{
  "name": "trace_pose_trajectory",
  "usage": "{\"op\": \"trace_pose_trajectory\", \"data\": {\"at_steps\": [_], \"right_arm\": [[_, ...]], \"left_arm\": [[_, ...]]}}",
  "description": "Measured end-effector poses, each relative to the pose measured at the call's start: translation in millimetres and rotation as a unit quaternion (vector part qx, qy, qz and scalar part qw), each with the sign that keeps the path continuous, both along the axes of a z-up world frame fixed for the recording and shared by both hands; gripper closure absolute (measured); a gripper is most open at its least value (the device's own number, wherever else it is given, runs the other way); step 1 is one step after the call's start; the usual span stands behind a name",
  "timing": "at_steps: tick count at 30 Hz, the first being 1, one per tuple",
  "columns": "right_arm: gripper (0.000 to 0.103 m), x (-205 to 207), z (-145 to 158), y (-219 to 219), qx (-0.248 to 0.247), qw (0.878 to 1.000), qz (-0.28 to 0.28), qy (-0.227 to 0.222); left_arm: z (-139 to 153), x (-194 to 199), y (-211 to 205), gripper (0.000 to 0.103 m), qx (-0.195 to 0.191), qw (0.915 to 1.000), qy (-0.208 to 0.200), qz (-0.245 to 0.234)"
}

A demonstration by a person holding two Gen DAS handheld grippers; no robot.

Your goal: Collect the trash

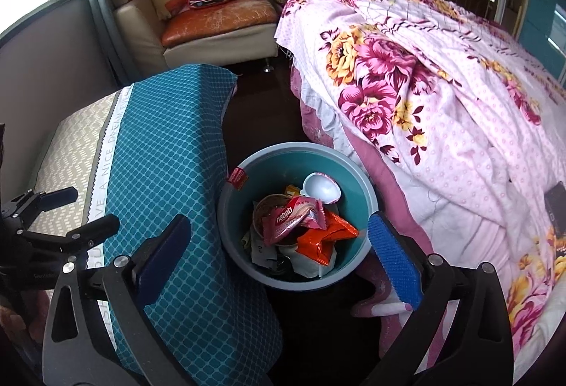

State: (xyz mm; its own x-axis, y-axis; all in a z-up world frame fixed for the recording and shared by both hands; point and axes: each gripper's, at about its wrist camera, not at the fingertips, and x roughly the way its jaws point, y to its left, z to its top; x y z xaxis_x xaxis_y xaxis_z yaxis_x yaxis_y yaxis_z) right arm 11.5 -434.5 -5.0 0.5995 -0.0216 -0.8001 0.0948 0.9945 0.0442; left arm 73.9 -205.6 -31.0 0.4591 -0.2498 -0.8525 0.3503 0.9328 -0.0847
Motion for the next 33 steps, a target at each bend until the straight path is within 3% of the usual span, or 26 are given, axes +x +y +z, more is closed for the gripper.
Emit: {"op": "trace_pose_trajectory", "data": {"at_steps": [14, 33], "right_arm": [[0.007, -11, 8, 15, -0.007, 1.0, 0.008, -0.002], [0.007, -5, -3, 17, 0.001, 1.0, 0.006, 0.017]], "left_arm": [[7, -8, 18, 0.004, -0.006, 0.9997, -0.009, 0.02], [2, -6, 26, 0.004, -0.005, 0.9992, -0.003, 0.04]]}}
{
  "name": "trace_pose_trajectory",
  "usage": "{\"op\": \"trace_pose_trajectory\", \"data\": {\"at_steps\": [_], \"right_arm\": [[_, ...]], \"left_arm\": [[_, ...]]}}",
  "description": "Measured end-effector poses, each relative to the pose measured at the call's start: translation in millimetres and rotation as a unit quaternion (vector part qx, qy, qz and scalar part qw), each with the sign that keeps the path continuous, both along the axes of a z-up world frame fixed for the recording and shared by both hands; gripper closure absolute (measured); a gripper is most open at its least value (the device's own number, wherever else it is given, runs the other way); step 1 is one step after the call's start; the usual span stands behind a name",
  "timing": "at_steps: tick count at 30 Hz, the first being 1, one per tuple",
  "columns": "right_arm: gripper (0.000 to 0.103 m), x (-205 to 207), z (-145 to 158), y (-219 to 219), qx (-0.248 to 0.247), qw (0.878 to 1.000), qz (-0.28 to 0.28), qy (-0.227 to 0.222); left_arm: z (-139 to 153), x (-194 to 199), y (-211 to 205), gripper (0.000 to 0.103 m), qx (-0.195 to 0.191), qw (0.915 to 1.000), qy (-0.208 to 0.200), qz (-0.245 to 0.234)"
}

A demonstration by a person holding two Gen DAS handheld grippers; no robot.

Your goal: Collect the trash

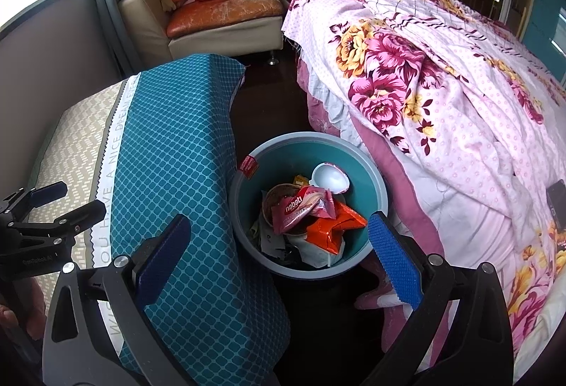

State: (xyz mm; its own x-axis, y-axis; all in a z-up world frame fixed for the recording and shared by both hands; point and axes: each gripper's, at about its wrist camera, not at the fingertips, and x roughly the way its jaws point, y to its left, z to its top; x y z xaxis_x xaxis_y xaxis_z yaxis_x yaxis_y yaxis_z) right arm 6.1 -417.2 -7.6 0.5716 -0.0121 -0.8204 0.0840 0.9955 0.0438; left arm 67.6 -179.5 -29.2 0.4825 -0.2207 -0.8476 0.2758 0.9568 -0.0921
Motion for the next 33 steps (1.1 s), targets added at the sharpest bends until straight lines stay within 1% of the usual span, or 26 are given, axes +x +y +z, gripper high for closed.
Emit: {"op": "trace_pose_trajectory", "data": {"at_steps": [17, 22, 33], "right_arm": [[0.007, 7, -4, 9, -0.004, 1.0, 0.005, 0.011], [0.007, 9, -6, 10, -0.002, 1.0, 0.002, 0.017], [0.007, 11, -8, 11, -0.003, 1.0, 0.0, 0.022]], "left_arm": [[-3, 2, 12, 0.004, -0.007, 0.9998, 0.005, 0.018], [-1, 2, 11, 0.004, -0.004, 0.9998, -0.004, 0.019], [-4, 2, 10, 0.004, 0.004, 0.9998, -0.004, 0.017]]}}
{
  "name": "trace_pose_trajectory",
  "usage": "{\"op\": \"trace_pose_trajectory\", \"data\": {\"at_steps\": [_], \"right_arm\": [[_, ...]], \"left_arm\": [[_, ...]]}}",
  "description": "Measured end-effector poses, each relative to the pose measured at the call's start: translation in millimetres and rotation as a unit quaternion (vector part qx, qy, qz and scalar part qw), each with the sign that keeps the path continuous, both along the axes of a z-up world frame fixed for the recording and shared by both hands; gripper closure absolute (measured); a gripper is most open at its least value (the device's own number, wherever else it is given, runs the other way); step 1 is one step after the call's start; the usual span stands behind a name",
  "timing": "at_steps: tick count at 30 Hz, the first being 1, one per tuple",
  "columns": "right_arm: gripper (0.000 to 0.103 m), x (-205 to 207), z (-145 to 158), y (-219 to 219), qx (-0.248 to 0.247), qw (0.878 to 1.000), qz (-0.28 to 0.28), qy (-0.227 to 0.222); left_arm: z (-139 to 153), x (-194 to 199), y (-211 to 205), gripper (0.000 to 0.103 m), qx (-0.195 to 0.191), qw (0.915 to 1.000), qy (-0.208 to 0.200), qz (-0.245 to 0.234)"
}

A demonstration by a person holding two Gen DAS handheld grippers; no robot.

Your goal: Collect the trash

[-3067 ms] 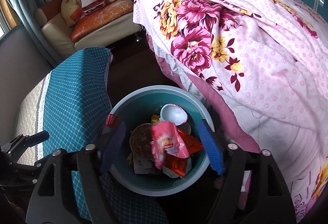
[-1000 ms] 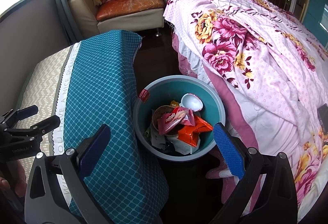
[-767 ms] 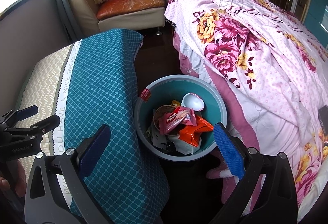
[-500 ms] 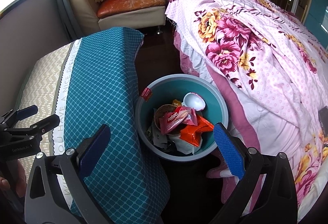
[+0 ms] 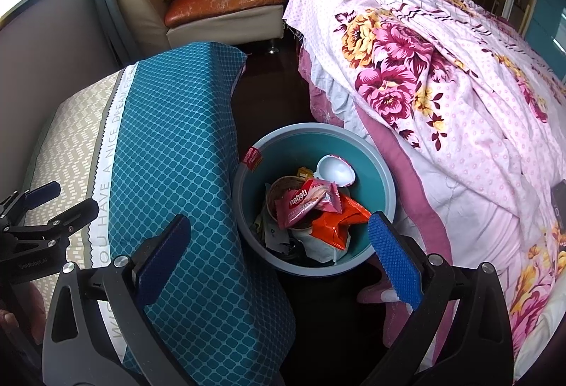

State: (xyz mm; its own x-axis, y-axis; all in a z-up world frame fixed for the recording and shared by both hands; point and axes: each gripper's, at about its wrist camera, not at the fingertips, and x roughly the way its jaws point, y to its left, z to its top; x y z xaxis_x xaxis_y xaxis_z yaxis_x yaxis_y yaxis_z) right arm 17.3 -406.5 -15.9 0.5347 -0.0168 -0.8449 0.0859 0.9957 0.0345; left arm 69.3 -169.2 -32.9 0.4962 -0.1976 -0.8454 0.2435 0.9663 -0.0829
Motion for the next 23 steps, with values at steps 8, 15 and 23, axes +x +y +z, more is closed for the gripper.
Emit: {"op": "trace_pose_trajectory", "data": {"at_steps": [8, 15, 23], "right_arm": [[0.007, -1.3, -4.7, -2.7, 0.001, 1.0, -0.004, 0.005], [0.007, -2.9, -6.5, -5.3, 0.002, 1.0, -0.006, 0.007], [0.007, -4.3, -7.9, -5.4, 0.002, 1.0, -0.006, 0.008]], "left_arm": [[-1.7, -1.4, 0.1, 0.004, 0.009, 1.0, -0.004, 0.0], [-2.9, -4.5, -0.6, 0.004, 0.018, 0.9998, -0.007, 0.001], [-5.3, -6.1, 3.0, 0.004, 0.018, 0.9998, -0.002, 0.008]]}}
